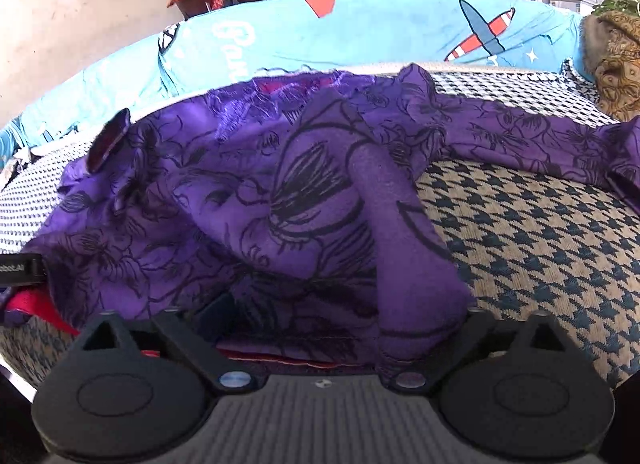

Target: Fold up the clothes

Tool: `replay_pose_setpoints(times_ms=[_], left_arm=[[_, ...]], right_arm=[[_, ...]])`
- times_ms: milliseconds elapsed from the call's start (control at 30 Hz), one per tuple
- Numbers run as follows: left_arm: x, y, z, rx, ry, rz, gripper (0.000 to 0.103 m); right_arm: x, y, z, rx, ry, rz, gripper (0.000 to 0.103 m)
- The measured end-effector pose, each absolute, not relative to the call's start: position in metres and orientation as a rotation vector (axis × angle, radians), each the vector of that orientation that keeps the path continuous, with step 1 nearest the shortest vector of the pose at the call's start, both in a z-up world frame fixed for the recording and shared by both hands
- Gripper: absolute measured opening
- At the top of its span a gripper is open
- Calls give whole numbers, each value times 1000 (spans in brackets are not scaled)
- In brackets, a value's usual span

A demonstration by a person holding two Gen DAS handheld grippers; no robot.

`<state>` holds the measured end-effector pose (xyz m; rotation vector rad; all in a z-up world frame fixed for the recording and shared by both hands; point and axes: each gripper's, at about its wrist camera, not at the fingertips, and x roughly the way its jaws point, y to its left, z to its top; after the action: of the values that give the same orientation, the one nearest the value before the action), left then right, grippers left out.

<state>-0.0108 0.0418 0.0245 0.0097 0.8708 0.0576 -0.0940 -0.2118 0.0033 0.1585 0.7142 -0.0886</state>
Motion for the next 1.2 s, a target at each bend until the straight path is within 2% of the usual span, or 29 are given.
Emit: replay_pose_setpoints(times_ms=[67, 167, 267, 433, 1200], left_arm=[[-11, 42, 25, 5, 869, 52, 103], [-11, 41, 25, 4, 867, 48, 103], [-11, 41, 26, 5, 867, 46, 103], [-11, 41, 25, 3, 866, 48, 103], [4, 18, 24, 104, 852, 52, 103]], right_arm=[[-95, -209, 5, 151, 703, -76, 57], [-94, -206, 7, 153, 697, -53, 38], [-94, -204, 9, 158, 697, -19, 23], [-93, -207, 22, 231, 657, 62, 19], [-9, -256, 74, 463, 536, 196, 15]])
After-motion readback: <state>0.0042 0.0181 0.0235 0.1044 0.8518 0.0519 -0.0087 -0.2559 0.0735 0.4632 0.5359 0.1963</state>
